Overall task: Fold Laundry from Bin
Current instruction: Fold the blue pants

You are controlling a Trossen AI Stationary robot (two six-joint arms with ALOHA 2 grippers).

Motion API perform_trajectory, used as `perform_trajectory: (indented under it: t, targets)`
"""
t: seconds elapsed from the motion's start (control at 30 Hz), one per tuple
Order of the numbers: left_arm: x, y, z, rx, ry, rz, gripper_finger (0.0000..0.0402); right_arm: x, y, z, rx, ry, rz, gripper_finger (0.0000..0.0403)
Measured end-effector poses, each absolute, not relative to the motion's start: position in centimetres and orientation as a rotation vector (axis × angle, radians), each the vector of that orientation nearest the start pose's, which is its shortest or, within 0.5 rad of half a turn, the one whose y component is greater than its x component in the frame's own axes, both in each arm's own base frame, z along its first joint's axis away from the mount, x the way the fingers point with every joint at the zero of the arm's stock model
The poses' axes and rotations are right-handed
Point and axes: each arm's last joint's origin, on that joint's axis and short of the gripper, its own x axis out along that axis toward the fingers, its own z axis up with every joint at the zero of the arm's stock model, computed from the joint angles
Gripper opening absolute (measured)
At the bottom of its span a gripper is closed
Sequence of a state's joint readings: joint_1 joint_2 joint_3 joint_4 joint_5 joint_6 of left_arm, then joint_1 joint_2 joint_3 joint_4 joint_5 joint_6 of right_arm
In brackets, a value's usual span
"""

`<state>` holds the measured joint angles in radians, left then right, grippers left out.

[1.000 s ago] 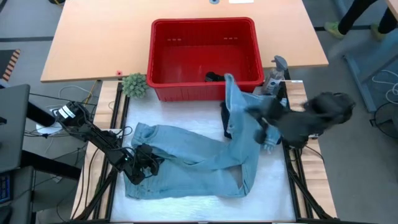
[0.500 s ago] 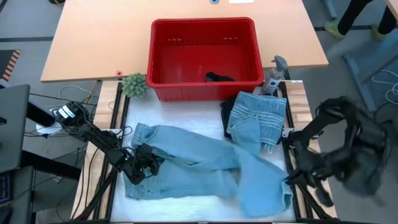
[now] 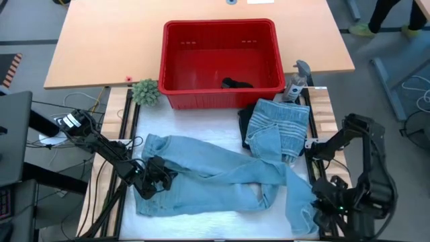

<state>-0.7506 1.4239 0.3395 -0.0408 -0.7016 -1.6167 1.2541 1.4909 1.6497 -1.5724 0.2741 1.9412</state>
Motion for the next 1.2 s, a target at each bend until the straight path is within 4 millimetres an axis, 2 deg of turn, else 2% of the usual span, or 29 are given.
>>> perform_trajectory:
  t: [0.1,0.33,0.47,0.7,0.93,1.03,1.2]
  targets:
    - [15.0,-11.5,9.5,-0.784,0.638,0.564,0.0189,8.3,23.2,36.0,0.718,1.254,-0.508,0.006]
    - [15.0,-11.6,9.5,-0.786,0.648,0.562,0.0189,8.1,23.1,36.0,0.736,1.296,-0.523,0.0102]
    - [15.0,-11.6,9.5,-0.785,0.65,0.563,0.0189,8.1,22.6,37.1,0.775,1.249,-0.485,0.0113]
    - [15.0,-11.6,9.5,-0.785,0.65,0.562,0.0189,8.1,20.8,40.5,0.819,1.047,-0.334,0.0111]
    - [15.0,-11.5,9.5,-0.781,0.643,0.565,0.0189,7.5,19.1,41.0,0.88,1.184,-0.334,0.0111]
    - [15.0,-11.5,9.5,-0.78,0.642,0.565,0.0189,7.8,18.7,41.3,0.802,1.037,-0.281,0.0111]
    - [15.0,-11.5,9.5,-0.783,0.64,0.567,0.0189,9.4,17.6,42.1,0.554,0.616,-0.265,0.0111]
